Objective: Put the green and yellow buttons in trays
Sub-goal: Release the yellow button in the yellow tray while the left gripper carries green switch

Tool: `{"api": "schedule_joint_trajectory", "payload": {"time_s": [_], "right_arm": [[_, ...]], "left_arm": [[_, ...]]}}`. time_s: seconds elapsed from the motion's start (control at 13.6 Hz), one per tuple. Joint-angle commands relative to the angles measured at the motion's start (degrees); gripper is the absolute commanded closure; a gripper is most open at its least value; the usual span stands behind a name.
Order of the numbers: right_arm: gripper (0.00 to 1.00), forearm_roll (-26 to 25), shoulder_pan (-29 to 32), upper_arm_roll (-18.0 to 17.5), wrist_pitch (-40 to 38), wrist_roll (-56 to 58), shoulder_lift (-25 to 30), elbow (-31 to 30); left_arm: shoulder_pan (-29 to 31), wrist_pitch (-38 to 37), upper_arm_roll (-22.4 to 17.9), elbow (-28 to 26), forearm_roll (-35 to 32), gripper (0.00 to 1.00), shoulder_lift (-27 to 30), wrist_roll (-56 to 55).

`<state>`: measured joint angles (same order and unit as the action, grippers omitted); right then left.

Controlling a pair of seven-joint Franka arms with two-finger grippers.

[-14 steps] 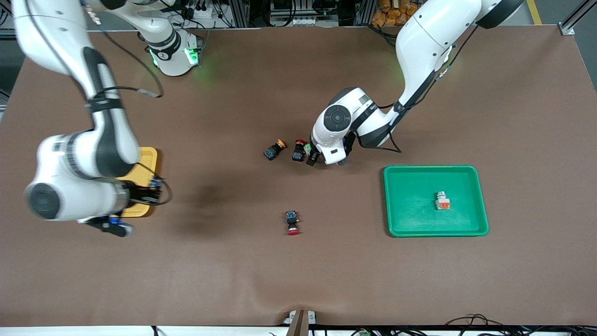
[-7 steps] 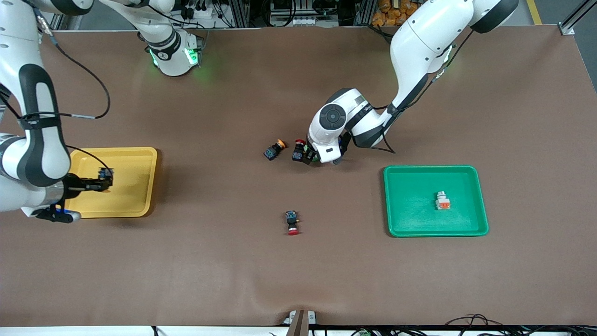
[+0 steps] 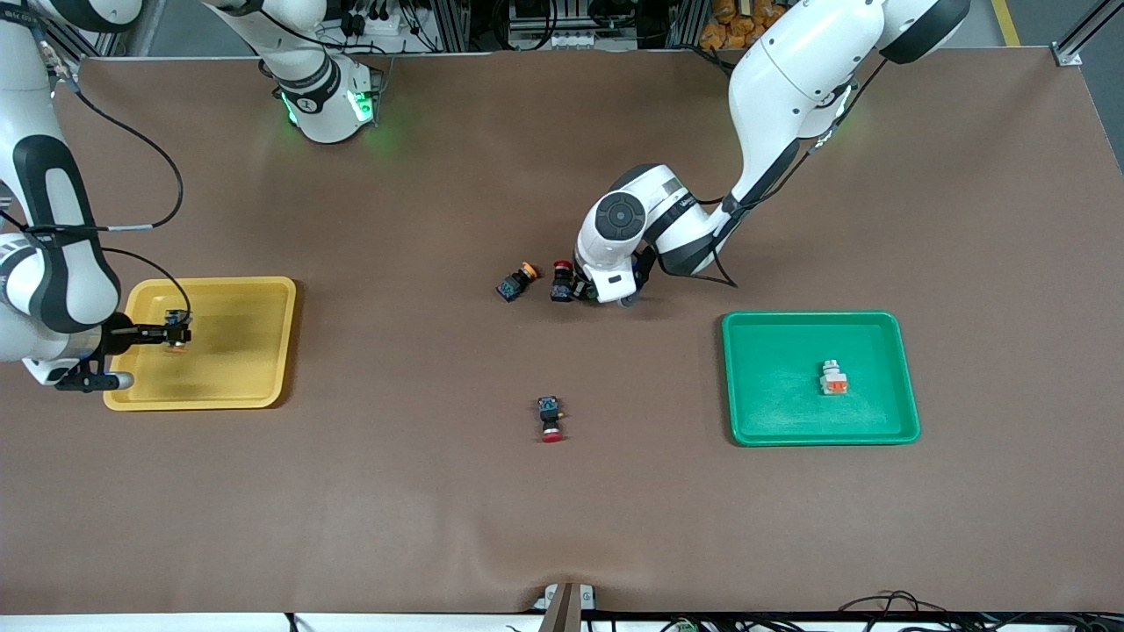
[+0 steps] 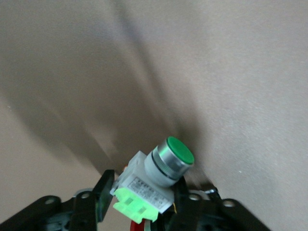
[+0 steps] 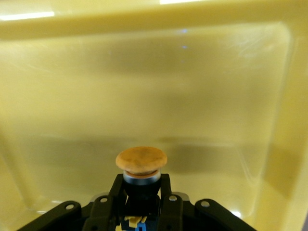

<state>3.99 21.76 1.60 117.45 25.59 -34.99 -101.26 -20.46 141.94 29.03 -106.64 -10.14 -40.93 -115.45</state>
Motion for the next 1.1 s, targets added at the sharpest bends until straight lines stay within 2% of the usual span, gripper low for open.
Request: {"api": "schedule_joint_trajectory", "payload": {"time_s": [0.0,0.07,0.15,0.22,0.29,0.37,0.44,0.59,0.74,1.03], "right_arm": [[0.94,-0.91,1.88,-1.24,0.59,2.18,-1.29,0.61],[0.82,-0.65,2.67,-1.33,0.24,3.23,-2.44,1.67],[0.79,-0.21,2.85,-1.33,0.15,4.02,-3.06,2.03],[0.66,-0.03,2.76,-1.33,0.23,4.03,-3.15,2.03],[0.37,-0.03,2.68,-1.33,0.15,3.59,-3.15,2.12],[0.14,-0.03,2.68,-1.33,0.15,3.50,-3.15,2.21],[0.00,0.05,2.59,-1.33,-0.03,3.41,-3.15,2.29],[0.00,0.14,2.24,-1.51,-1.69,3.33,-2.54,2.64],[0.00,0.14,1.45,-1.94,-7.38,3.24,-2.36,5.88],[0.00,1.29,-2.85,-1.86,-18.90,3.06,-2.19,12.91]], "left_arm": [[-0.37,0.71,-1.25,-0.06,-1.46,1.00,-0.21,-0.92],[-0.28,0.62,-1.34,-0.14,-1.46,1.00,0.06,-0.48],[-0.11,0.44,-1.43,-0.06,-1.46,1.00,0.41,-0.30],[0.24,0.01,-1.61,-0.06,-1.73,1.00,1.11,-0.21],[0.51,-0.52,-1.69,0.03,-3.03,1.00,2.16,-0.21],[0.60,-1.31,-1.70,0.29,-4.61,1.00,3.04,-0.30],[0.86,-2.97,-1.70,1.25,-5.67,1.00,3.66,-0.21],[2.61,-8.23,-1.70,3.97,-7.08,1.00,3.84,2.58],[4.98,-12.28,-1.61,6.61,-7.18,1.00,4.01,7.76],[9.72,-14.41,-1.52,10.31,-7.09,1.00,4.45,18.92]]}}
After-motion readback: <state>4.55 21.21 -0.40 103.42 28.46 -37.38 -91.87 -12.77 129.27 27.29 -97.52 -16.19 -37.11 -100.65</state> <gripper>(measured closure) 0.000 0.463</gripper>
